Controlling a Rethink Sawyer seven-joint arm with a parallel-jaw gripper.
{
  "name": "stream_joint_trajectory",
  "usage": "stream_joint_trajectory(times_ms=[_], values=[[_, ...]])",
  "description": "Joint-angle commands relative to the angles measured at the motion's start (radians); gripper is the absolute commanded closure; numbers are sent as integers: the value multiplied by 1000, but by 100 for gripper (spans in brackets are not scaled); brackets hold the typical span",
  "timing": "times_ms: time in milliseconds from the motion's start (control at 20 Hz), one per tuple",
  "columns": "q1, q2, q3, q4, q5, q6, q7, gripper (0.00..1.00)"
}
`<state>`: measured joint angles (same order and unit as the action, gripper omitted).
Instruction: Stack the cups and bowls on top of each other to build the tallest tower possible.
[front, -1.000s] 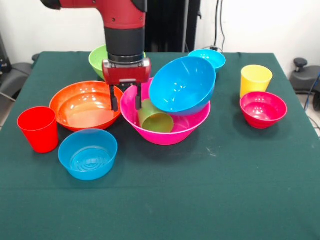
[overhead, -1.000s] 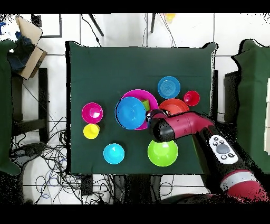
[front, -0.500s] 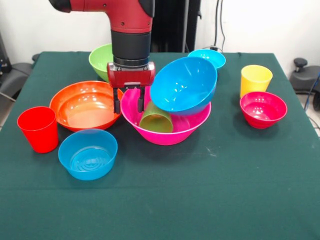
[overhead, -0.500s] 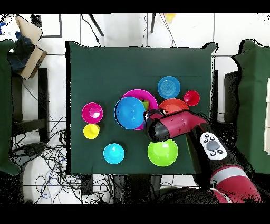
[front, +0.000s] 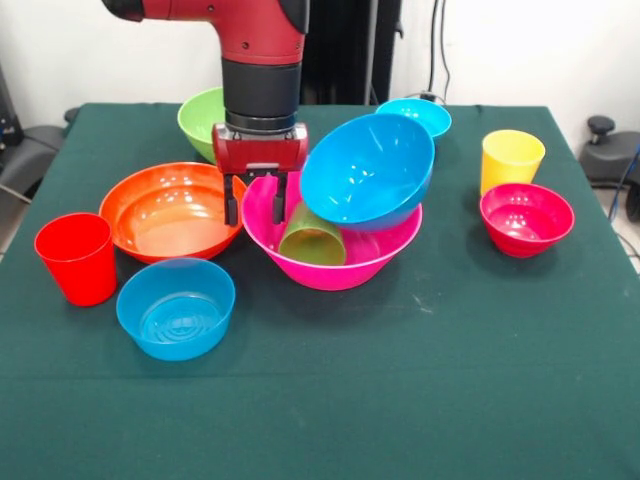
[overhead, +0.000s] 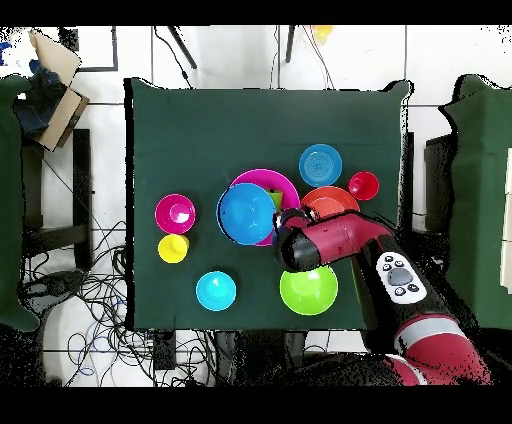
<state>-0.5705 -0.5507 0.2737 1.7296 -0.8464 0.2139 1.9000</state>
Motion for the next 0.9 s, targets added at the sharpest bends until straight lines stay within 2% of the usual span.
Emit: stream_joint_trajectory(times_ms=[50, 550, 900], values=[[31, 28, 2, -69, -26, -36, 44, 0], [27, 28, -3, -66, -24, -46, 40, 0], [26, 85, -7, -114, -40, -84, 38, 0]])
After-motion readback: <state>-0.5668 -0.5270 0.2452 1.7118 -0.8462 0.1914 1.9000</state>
